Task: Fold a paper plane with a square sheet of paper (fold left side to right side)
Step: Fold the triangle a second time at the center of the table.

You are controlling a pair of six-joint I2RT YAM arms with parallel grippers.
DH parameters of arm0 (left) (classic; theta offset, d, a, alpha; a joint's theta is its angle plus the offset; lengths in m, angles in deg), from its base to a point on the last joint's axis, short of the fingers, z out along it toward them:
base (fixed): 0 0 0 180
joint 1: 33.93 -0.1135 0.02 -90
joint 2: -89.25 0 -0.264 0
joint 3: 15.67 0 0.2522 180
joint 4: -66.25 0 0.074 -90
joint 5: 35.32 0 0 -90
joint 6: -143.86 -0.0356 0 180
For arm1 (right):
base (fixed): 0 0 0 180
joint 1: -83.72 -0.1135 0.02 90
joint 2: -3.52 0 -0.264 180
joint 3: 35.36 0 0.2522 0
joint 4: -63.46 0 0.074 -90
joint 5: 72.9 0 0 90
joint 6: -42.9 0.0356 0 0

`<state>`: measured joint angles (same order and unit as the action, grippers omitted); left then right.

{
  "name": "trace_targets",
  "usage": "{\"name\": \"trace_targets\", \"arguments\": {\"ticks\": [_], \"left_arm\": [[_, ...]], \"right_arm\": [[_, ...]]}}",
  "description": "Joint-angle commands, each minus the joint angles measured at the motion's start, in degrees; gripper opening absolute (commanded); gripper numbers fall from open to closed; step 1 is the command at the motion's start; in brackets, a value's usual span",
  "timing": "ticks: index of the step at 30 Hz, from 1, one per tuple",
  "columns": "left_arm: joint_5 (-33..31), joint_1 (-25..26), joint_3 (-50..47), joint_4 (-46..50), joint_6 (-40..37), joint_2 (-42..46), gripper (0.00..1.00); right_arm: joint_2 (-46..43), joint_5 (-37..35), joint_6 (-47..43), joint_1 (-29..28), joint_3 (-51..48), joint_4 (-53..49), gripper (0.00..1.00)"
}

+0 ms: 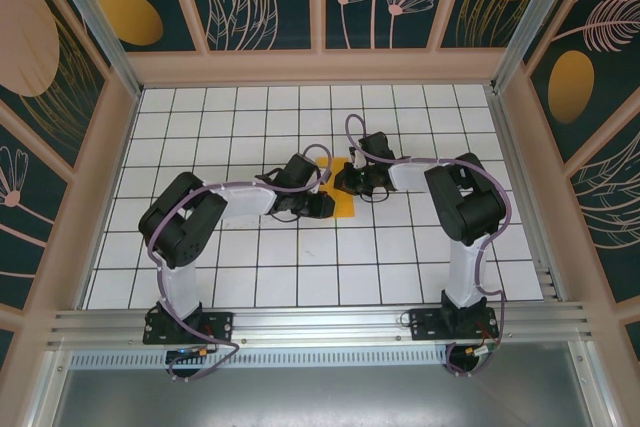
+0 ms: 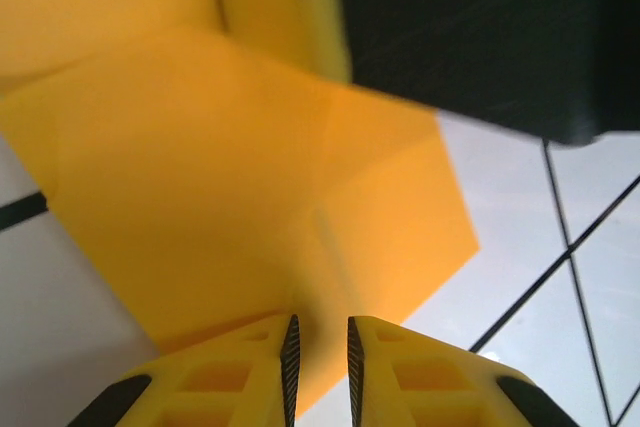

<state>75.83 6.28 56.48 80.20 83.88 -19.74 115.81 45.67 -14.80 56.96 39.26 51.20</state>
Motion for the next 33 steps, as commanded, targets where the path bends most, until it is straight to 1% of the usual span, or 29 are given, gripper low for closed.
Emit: {"name": "trace_targets", "arguments": {"ticks": [1,7,11,16,22,31,33], "left_arm": [[0.2,-0.3,-1.9,0.4,-1.0,-0.1,0.24],[0.5,-0.3,-6.0,-1.4,-0.2,0.2,0.22],[0.4,-0.3,-6.3,-1.7,-0.1,0.2,0.21],[0.1,-0.3,-6.5,-1.7,0.0,0.6,0.21],[-0.6,-0.3,-6.5,-1.3,0.0,0.6,0.2],[-2.1,-0.3,-7.1,-0.1,0.5,0.6,0.2],[-2.1,-0.3,-7.5,0.1,0.4,0.4,0.2]], "right_arm": [[-0.1,-1.7,-0.2,0.5,-0.5,-1.5,0.07],[-4.9,-0.6,-0.6,0.2,-0.8,-2.1,0.03],[-6.2,0.2,-0.1,-1.6,-1.6,-2.9,0.0],[-6.1,0.8,3.0,-3.9,-4.4,0.4,0.0],[-2.7,1.1,4.3,-5.7,-3.5,2.0,0.0],[-0.9,-5.6,0.0,-4.9,-2.6,-3.0,0.01],[-1.1,-6.1,-1.0,-2.7,-2.7,-2.9,0.03]]}}
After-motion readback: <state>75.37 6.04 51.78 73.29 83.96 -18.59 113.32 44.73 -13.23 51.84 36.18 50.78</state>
